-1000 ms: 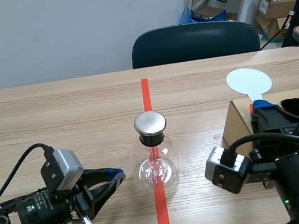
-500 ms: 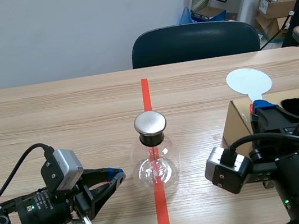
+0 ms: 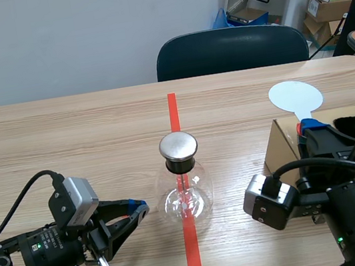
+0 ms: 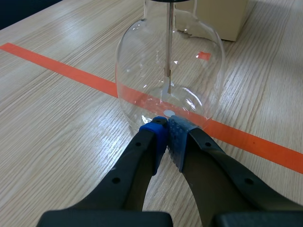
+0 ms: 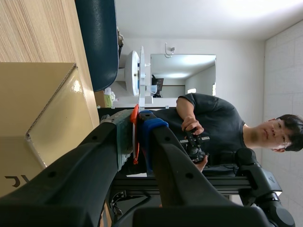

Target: Do the electroscope experiment

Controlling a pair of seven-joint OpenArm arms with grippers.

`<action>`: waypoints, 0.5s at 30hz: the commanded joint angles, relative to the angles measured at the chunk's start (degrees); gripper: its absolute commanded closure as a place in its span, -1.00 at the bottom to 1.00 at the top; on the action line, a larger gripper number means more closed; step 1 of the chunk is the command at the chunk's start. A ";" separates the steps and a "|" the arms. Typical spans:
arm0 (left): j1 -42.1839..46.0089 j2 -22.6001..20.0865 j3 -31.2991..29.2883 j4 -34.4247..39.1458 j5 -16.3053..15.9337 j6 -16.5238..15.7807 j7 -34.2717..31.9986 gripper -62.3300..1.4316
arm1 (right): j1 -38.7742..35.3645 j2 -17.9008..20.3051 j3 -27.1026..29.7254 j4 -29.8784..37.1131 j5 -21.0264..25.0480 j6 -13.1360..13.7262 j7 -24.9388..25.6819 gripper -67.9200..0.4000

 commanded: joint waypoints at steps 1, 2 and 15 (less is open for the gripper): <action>-0.02 0.31 -0.28 1.03 -0.37 -0.11 -0.81 0.87 | -0.09 0.61 0.11 1.38 0.02 -0.81 -0.07 0.96; -0.02 0.31 -0.28 1.03 -0.37 -0.11 -0.79 0.87 | -0.09 0.61 0.11 1.38 0.04 -0.81 -0.07 0.96; 0.48 -1.57 -0.28 2.03 -0.44 -0.13 -2.32 0.87 | -1.42 0.55 2.08 1.40 3.91 -3.30 6.27 0.96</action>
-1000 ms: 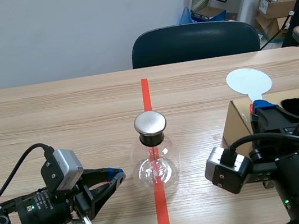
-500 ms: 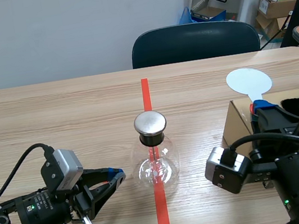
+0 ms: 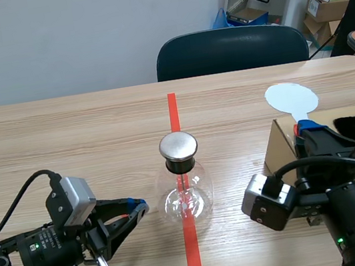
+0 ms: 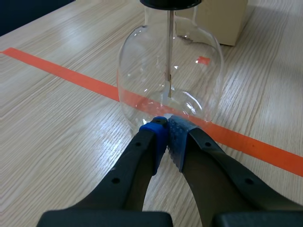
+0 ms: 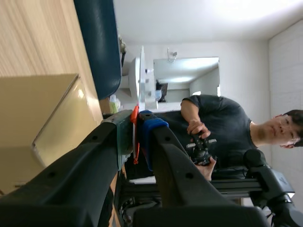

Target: Do the electroscope experiment

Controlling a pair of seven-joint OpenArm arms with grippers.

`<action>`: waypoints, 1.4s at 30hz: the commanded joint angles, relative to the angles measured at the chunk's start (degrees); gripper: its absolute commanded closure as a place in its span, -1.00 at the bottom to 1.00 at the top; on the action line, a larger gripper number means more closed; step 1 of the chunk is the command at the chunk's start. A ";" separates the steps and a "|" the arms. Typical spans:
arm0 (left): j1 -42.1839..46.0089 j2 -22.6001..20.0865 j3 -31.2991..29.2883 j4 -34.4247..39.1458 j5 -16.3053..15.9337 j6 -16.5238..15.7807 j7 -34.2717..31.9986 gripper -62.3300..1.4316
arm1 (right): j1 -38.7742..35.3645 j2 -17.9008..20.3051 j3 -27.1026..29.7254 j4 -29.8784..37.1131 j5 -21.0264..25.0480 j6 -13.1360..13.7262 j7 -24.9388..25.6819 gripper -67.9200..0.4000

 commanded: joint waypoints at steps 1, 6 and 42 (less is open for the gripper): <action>0.55 -1.40 -0.28 2.27 -0.46 -0.13 -0.83 0.87 | -1.09 0.42 2.12 1.40 0.94 -0.85 1.79 0.96; 2.58 -4.72 -0.28 6.32 -2.40 -0.17 -2.29 0.72 | -4.33 -2.01 8.48 1.40 2.89 -3.78 12.17 0.96; 15.26 -32.79 -0.26 40.52 -9.49 7.08 -3.37 -0.32 | -2.93 -9.05 25.59 -10.10 5.49 -4.96 32.89 0.96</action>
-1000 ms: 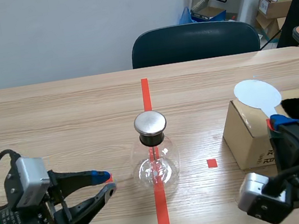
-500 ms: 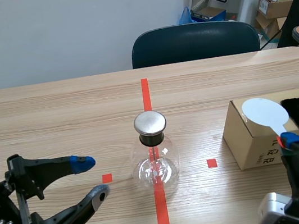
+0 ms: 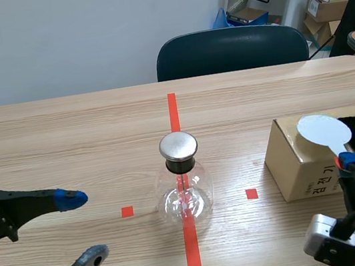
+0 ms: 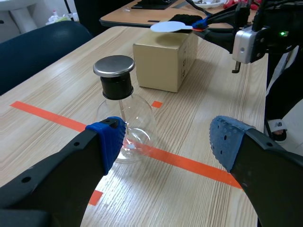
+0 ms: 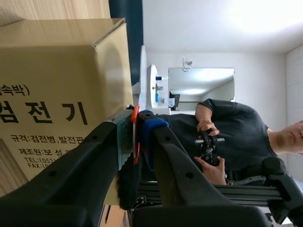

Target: Do the electroscope experiment

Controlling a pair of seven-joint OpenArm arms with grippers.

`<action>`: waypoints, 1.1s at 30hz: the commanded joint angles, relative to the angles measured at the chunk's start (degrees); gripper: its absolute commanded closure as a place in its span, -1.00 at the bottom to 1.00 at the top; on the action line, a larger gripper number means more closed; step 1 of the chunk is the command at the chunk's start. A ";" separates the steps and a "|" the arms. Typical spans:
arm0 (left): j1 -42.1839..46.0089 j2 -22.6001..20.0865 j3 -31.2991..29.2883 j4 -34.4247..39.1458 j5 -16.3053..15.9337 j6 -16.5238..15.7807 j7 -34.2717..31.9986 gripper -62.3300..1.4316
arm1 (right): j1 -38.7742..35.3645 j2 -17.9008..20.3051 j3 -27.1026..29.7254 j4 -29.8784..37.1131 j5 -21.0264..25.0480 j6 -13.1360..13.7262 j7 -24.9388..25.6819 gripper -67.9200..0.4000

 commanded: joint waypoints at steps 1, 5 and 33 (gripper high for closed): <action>0.00 -1.64 -0.24 2.05 -0.42 -0.74 -0.85 -0.31 | 0.31 0.74 0.11 0.28 0.15 -3.50 -0.39 0.96; 0.00 -3.89 -0.24 4.50 -0.44 -0.98 -0.87 -0.32 | 0.33 0.74 -0.31 0.02 -0.68 -3.50 -1.05 0.96; -0.02 -5.35 -0.24 5.68 -1.86 -2.08 -1.70 -0.31 | 1.27 0.72 -1.88 -0.48 -3.69 2.40 -4.26 0.96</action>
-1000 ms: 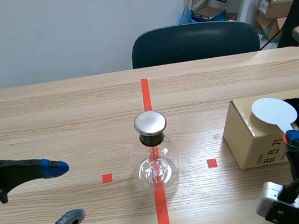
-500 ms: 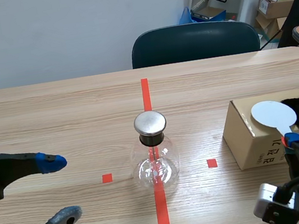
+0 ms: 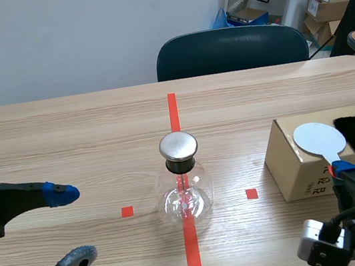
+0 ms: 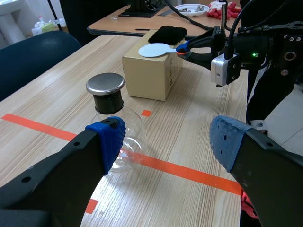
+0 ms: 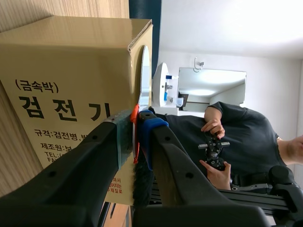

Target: Do the electroscope experiment

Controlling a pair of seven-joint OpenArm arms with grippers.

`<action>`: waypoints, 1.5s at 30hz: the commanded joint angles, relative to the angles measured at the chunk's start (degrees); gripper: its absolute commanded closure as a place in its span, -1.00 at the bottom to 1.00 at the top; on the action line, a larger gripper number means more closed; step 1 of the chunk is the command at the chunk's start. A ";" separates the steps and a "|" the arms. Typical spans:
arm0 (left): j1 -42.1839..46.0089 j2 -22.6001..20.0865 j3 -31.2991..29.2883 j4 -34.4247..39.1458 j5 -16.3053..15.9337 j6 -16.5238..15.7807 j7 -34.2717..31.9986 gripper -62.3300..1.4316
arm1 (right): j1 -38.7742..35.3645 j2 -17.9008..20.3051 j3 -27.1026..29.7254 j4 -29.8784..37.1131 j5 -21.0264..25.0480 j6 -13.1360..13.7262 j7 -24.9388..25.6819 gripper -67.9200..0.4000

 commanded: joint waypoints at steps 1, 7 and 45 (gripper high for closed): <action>0.00 -0.33 -0.24 0.79 -0.35 -0.17 -0.81 -0.31 | 0.66 0.72 -0.31 0.24 0.39 -0.44 -0.04 0.96; 0.00 -0.33 -0.24 0.72 -0.35 -0.17 -0.81 -0.31 | 0.66 0.72 -0.31 0.24 0.42 -0.46 -0.04 0.96; 0.00 -0.35 -0.24 0.68 -0.33 -0.13 0.28 -0.31 | 0.63 0.74 -0.31 0.24 0.44 -0.79 -0.04 -1.00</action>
